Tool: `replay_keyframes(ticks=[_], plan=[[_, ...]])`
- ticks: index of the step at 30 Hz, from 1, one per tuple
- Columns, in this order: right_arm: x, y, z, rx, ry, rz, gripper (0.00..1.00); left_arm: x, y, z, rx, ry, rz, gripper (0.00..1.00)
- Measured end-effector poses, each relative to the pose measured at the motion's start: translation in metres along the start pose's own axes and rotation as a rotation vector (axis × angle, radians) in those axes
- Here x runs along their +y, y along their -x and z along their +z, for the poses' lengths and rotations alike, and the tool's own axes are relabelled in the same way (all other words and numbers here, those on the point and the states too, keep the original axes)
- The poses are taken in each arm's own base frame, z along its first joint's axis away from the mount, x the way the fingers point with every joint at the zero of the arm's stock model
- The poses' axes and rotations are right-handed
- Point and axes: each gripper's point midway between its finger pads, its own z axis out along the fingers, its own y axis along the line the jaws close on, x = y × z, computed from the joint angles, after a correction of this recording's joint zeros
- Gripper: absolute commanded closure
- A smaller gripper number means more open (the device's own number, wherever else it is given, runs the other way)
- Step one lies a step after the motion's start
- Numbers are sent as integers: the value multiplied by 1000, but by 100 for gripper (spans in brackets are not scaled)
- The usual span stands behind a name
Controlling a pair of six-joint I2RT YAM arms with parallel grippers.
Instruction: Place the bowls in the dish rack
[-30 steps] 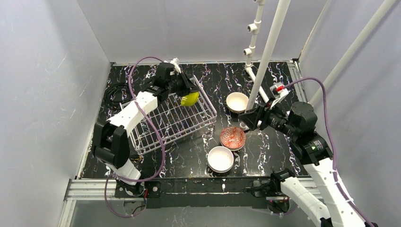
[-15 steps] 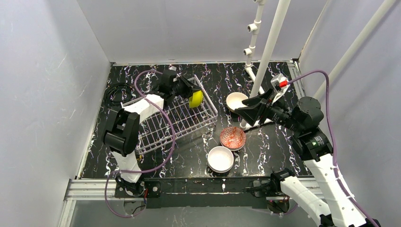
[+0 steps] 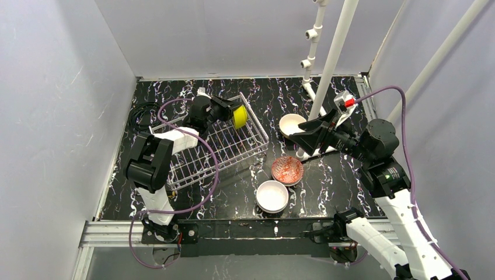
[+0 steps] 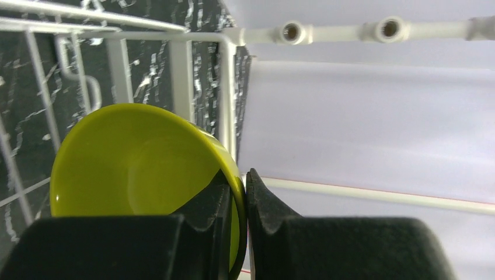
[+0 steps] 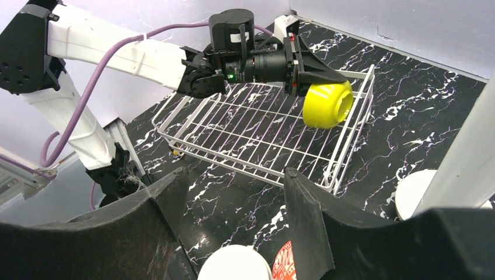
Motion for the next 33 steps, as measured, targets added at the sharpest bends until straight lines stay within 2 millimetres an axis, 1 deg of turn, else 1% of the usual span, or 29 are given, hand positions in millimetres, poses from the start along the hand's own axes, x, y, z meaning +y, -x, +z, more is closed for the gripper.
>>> replay_keyframes(ticks=[5,8,10,12,16,22,24,33], plan=[[-1,-1,1,4,-2,8,31,-27,8,1,-30,-118,-16,100],[-1,-1,1,5,-3,11,30,-31,10,4,-37,-147,-29,100],[-2,-1,1,4,-5,12,30,-28,11,7,-43,-154,-42,100],[-2,-1,1,4,-7,14,30,-21,11,10,-50,-155,-58,100],[-5,0,2,0,-26,30,30,2,10,13,-61,-136,-89,100],[-7,-4,5,-8,-34,98,30,3,14,10,-98,-202,-98,100],[-6,-2,5,-15,-36,113,29,3,17,8,-113,-234,-117,100],[-6,0,5,-24,-37,116,29,5,22,6,-135,-290,-205,100]])
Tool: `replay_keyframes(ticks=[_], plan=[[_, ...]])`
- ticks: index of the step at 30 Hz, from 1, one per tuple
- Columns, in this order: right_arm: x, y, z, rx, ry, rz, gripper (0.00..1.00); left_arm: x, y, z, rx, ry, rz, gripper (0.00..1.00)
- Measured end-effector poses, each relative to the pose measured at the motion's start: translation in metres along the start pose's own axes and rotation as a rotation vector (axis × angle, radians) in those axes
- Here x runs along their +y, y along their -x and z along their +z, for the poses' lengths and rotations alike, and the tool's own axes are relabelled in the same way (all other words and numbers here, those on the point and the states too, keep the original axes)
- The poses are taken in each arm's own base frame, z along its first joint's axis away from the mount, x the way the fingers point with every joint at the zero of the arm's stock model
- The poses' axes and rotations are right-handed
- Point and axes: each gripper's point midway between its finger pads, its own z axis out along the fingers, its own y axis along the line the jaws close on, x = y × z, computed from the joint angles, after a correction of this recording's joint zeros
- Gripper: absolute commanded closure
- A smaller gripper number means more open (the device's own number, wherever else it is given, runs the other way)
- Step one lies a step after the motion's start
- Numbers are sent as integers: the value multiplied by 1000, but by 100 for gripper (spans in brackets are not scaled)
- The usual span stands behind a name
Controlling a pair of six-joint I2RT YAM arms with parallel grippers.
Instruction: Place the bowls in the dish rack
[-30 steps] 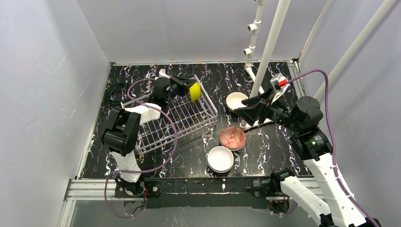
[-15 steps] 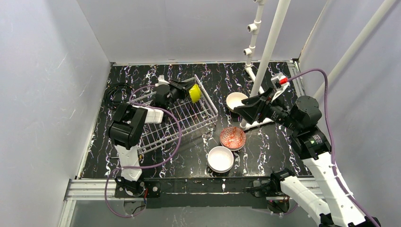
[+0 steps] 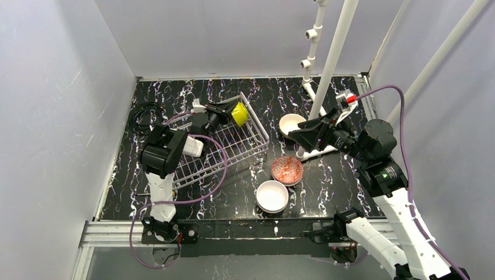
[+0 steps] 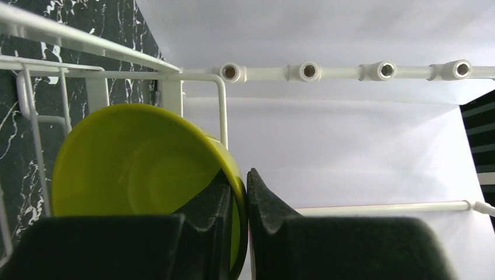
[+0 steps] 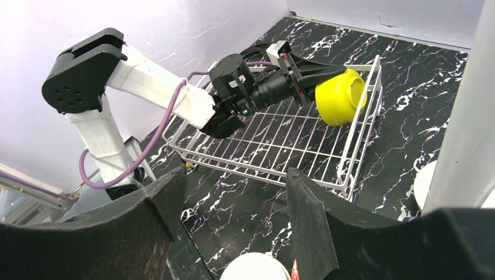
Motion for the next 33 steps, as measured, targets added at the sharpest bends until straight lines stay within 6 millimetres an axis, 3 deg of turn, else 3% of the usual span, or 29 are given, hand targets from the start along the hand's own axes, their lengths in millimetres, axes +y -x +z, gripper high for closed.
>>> replay_keyframes(ticks=[18,33], plan=[[-2,0,0,-1,-12,0,28,2,1,-1,-9,-9,12,100],[-6,-2,0,4,-29,1,28,14,5,-19,-58,125,-50,73]])
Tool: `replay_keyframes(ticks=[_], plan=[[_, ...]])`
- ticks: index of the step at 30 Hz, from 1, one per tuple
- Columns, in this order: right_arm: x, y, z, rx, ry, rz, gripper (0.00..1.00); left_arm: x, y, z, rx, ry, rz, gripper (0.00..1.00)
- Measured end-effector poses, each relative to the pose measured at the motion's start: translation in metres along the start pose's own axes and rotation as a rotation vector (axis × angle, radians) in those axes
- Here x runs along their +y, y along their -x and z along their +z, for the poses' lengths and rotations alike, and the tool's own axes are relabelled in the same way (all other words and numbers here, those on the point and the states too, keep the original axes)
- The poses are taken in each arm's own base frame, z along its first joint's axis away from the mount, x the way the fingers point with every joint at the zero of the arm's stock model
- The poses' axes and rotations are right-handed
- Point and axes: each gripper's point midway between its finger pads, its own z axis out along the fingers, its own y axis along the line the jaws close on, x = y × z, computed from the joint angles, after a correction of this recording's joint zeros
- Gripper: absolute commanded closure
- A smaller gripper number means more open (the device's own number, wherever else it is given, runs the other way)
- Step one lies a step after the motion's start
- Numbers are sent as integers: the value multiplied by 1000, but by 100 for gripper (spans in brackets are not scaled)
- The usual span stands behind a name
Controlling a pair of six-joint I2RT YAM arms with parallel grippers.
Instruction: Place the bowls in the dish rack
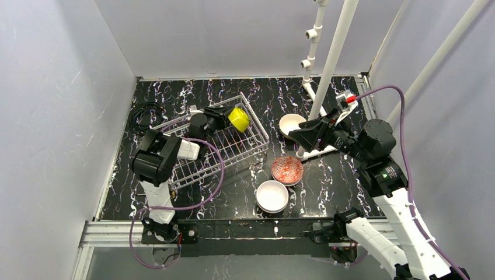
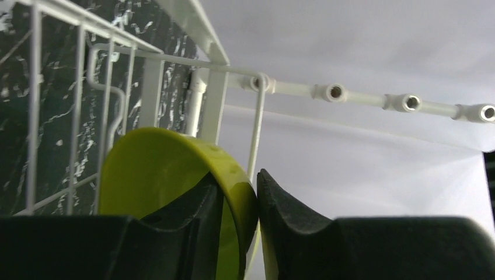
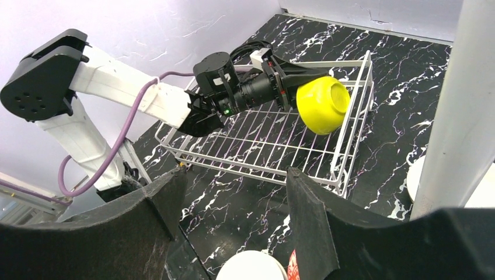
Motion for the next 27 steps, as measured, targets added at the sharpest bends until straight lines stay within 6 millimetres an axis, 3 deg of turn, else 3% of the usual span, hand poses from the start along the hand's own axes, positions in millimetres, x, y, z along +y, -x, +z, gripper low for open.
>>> replay_keyframes(ticks=[5,15,27], plan=[[-1,0,0,1,-6,0,28,21,2,-3,-8,101,1,68],[-3,-1,0,4,-11,-11,28,59,9,-22,-50,337,60,42],[-4,-1,0,5,-14,-19,27,25,25,-42,-98,470,346,19]])
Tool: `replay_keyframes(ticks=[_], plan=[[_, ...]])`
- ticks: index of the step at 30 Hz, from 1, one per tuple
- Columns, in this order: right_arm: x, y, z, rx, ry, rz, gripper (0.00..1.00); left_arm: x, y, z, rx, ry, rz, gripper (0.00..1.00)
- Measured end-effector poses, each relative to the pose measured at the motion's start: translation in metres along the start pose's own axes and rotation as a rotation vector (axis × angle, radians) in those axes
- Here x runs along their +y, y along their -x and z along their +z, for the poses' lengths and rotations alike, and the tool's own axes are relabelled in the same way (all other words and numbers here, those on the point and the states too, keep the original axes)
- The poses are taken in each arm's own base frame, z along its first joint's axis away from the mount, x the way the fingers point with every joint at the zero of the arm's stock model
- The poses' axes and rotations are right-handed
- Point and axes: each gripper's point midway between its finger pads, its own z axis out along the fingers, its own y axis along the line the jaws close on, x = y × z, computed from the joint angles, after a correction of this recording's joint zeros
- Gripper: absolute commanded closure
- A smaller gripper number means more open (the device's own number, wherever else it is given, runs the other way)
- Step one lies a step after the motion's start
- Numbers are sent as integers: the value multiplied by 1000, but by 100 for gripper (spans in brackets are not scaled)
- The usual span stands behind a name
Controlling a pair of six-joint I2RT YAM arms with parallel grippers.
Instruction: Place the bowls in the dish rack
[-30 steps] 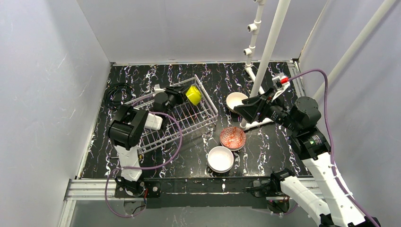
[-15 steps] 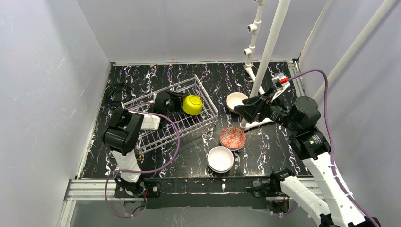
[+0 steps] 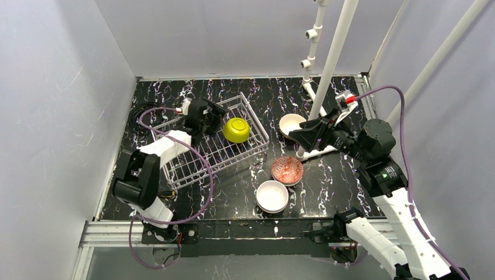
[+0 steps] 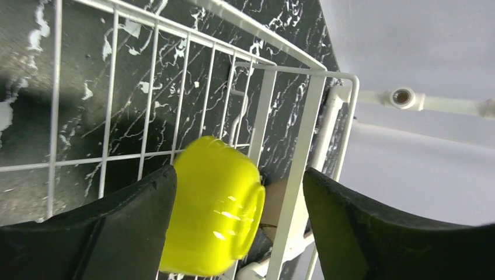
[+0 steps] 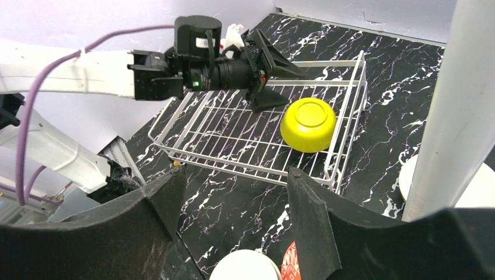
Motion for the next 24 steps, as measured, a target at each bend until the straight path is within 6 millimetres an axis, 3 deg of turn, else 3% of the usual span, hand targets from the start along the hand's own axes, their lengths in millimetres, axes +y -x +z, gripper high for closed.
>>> replay_keyframes(ticks=[5,10,19,24], plan=[[-1,0,0,-1,-7,-2,27,-2,13,-13,-22,90,172,17],[-7,-3,0,15,-42,12,28,14,12,-30,23,142,371,20],[-17,-11,1,68,-99,47,28,20,-25,-74,217,142,763,15],[-22,-23,-1,114,-125,84,27,29,-46,-83,294,161,875,16]])
